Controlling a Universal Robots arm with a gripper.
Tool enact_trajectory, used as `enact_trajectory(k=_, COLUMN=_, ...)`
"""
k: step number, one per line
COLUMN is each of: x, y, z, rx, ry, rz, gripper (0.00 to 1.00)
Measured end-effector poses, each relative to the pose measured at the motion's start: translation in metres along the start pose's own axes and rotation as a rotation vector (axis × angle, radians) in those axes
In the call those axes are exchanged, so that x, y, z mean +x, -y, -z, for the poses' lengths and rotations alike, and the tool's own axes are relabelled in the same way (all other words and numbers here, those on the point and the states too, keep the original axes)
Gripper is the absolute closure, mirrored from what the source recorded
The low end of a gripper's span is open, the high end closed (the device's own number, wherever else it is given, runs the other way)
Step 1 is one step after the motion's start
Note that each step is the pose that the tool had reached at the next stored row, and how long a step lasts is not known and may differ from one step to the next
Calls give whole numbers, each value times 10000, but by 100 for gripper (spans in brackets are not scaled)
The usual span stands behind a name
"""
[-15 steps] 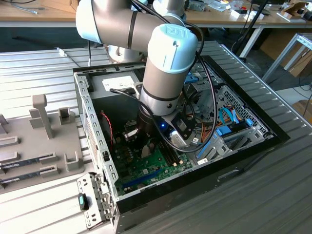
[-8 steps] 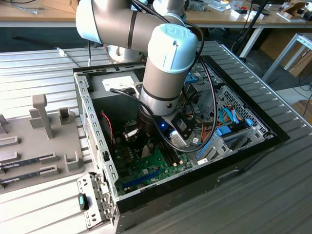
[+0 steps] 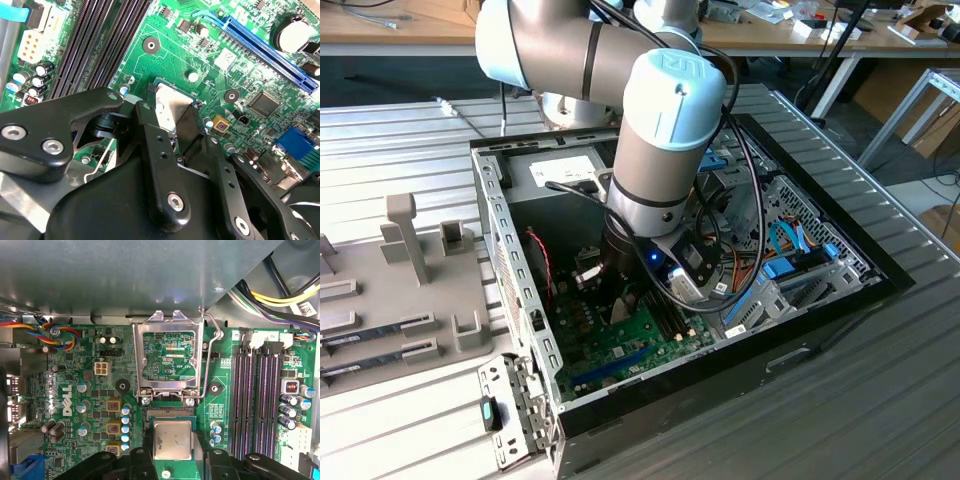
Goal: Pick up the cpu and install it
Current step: 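Place the cpu into insertion slot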
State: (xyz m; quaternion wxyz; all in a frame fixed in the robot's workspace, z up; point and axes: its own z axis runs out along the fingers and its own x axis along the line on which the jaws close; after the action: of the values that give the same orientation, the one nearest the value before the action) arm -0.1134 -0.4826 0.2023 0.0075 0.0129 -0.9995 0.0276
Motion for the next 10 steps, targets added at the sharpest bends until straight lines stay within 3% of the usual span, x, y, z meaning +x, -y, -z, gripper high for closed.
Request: enact_trajectory(k=10, x=35, y=0, z=27, rx=-31, ry=3, rz=0, gripper=59)
